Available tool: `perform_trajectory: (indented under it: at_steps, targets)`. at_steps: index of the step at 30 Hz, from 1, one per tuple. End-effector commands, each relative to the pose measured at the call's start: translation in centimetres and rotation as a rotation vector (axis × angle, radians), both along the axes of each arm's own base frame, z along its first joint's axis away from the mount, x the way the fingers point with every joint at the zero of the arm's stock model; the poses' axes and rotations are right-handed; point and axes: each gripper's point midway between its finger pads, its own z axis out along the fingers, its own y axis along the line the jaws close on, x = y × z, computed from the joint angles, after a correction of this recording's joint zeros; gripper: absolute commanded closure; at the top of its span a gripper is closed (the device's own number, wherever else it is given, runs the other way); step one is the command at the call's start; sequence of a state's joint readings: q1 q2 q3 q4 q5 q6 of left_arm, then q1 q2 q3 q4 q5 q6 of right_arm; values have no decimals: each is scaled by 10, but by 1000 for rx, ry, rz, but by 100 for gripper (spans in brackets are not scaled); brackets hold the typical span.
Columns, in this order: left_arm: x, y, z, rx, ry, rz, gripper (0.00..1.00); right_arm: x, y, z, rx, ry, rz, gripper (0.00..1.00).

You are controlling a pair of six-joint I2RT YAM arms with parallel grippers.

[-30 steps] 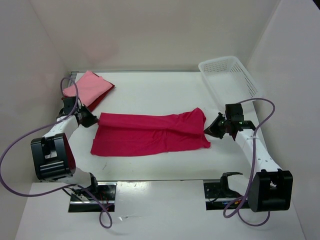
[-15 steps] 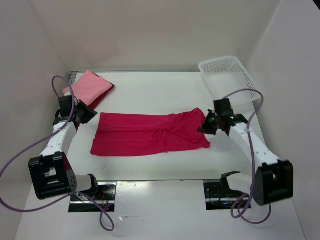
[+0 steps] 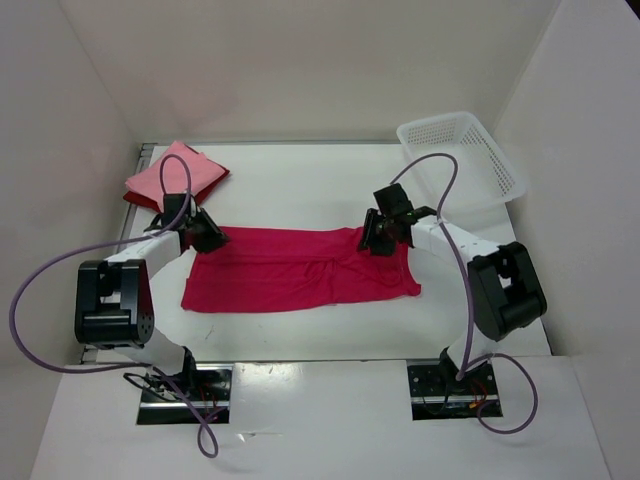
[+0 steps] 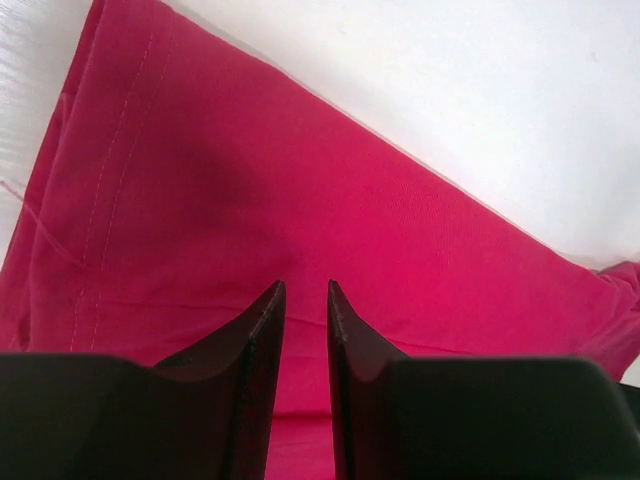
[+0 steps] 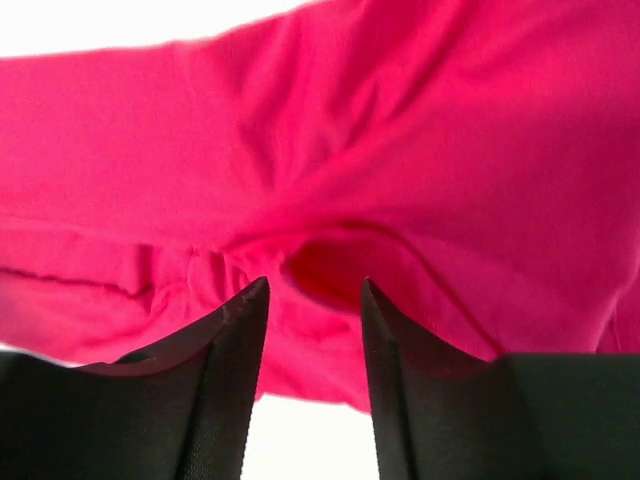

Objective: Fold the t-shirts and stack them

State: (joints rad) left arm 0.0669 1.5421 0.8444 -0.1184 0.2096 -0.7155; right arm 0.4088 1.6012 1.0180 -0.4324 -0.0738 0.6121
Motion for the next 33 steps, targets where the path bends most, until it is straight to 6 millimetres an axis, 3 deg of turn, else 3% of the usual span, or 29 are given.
perform_trajectory:
  at_steps: [1, 5, 10, 11, 18, 20, 23, 31, 33]
  targets:
    - [20, -6, 6, -22, -48, -11, 70, 32, 10, 16, -10, -114, 16, 52]
    - [21, -10, 4, -22, -50, -20, 70, 37, 14, 19, -17, -128, 27, 47]
    - [23, -10, 5, -21, -59, -20, 70, 27, 25, -6, -34, -59, 78, 48]
    - [23, -10, 1, -22, -48, -20, 70, 25, 29, -10, -39, -49, 89, 57]
    - [24, -10, -1, -28, -46, -13, 70, 18, 34, -11, -46, -33, 108, 84]
    - [24, -10, -1, -28, -46, -13, 70, 10, 37, -1, -26, -41, 116, 85]
    - [24, -10, -1, -28, -46, -13, 70, -16, 40, -1, 8, -5, 136, 87]
    - [29, -10, 4, -33, -64, -7, 70, -69, 58, -17, 85, 110, 153, 87]
    - [29, -10, 4, -33, -64, -7, 70, -78, 64, -16, 103, 124, 153, 79]
